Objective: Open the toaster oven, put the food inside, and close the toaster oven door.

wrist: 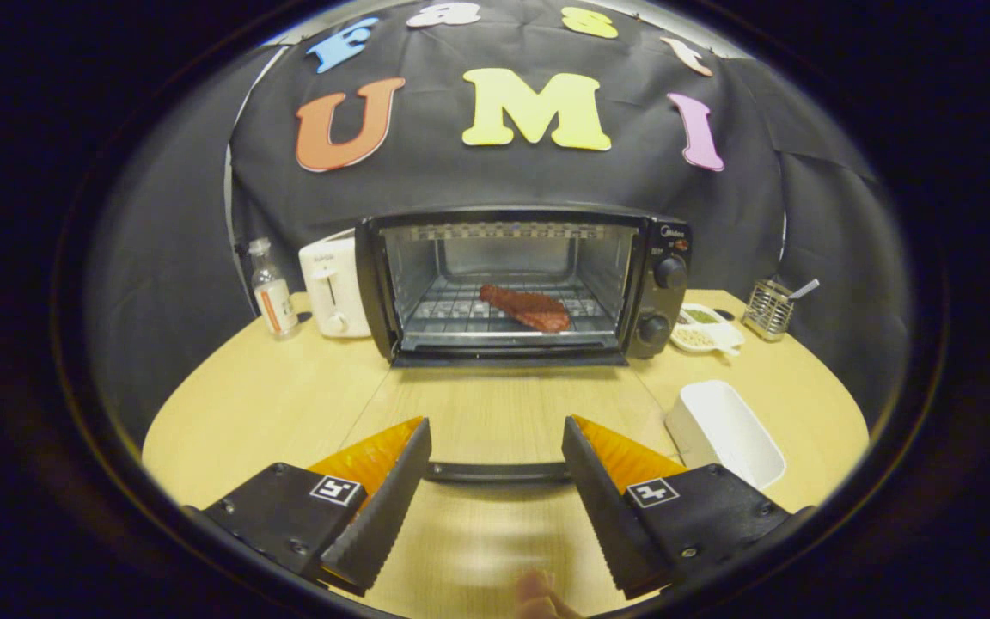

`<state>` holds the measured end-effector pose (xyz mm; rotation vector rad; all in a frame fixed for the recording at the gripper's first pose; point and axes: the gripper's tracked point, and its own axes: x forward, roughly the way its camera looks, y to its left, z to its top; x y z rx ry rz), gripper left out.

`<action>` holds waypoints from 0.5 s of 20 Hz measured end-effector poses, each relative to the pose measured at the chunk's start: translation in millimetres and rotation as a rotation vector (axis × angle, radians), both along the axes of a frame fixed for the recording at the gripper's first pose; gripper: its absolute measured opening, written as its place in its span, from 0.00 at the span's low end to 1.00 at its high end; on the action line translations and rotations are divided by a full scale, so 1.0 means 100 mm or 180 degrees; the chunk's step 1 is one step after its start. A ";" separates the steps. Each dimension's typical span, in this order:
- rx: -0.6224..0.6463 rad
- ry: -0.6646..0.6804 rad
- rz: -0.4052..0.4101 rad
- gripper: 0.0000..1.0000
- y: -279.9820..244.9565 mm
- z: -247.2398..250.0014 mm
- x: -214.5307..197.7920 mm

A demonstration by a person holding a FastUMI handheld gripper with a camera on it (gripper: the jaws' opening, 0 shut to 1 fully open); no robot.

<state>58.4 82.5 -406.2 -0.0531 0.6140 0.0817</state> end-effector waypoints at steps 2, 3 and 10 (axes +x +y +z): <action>-0.0026 0.0130 -0.0028 0.97 -0.05 -0.11 -0.14; -0.0038 0.0196 -0.0062 0.97 -0.11 -0.20 -0.19; -0.0071 0.0630 -0.0115 0.97 -0.21 -0.60 -0.19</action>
